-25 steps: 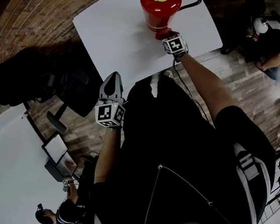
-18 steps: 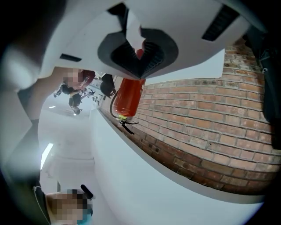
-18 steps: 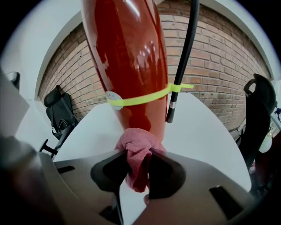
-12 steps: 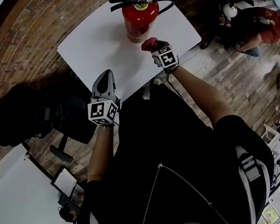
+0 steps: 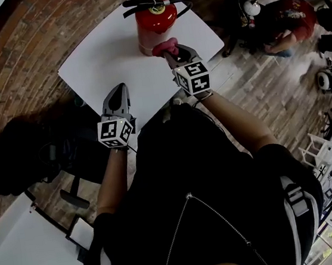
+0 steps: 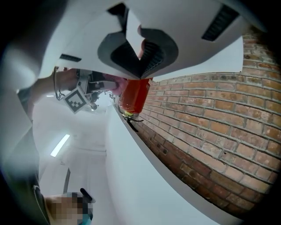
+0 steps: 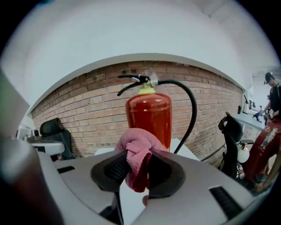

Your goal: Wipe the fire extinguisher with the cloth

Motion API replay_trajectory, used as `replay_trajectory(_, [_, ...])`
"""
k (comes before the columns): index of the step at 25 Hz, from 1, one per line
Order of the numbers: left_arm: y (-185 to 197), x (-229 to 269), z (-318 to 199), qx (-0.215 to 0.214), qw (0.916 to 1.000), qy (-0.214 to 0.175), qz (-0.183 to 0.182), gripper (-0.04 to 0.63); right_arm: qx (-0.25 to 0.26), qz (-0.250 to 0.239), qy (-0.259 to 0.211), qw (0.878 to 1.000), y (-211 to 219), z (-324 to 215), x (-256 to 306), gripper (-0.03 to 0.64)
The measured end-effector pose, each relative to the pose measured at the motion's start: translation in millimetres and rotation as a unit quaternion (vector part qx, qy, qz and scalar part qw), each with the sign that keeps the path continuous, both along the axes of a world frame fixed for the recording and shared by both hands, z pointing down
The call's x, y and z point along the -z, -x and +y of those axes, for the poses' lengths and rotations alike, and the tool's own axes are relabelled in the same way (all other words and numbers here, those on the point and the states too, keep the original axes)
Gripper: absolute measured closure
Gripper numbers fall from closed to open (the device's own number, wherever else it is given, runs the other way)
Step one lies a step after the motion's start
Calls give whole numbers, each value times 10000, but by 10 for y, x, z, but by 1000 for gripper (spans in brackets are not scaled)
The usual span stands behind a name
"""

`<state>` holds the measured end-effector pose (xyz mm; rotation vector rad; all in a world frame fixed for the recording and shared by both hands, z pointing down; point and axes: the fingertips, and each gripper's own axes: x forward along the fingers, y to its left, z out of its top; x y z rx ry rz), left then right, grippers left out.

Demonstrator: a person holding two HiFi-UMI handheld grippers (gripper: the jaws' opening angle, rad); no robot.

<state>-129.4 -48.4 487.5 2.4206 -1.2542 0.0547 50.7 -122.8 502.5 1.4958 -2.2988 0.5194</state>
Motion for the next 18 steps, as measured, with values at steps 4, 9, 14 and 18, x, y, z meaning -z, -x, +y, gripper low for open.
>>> replay_trajectory(4, [53, 13, 30, -128, 9999, -53, 0, 578, -162, 9, -397, 9991, 93, 7, 392, 499])
replay_trajectory(9, [144, 26, 78, -188, 9998, -83, -11, 578, -352, 30, -609, 9975, 144, -70, 654, 499])
replay_trajectory(14, [267, 12, 144, -172, 9998, -72, -20, 578, -602, 118, -639, 9961, 170, -192, 697, 499])
replay_trajectory(18, [404, -30, 187, -92, 9999, -32, -55, 578, -759, 178, -598, 9952, 196, -255, 666, 499])
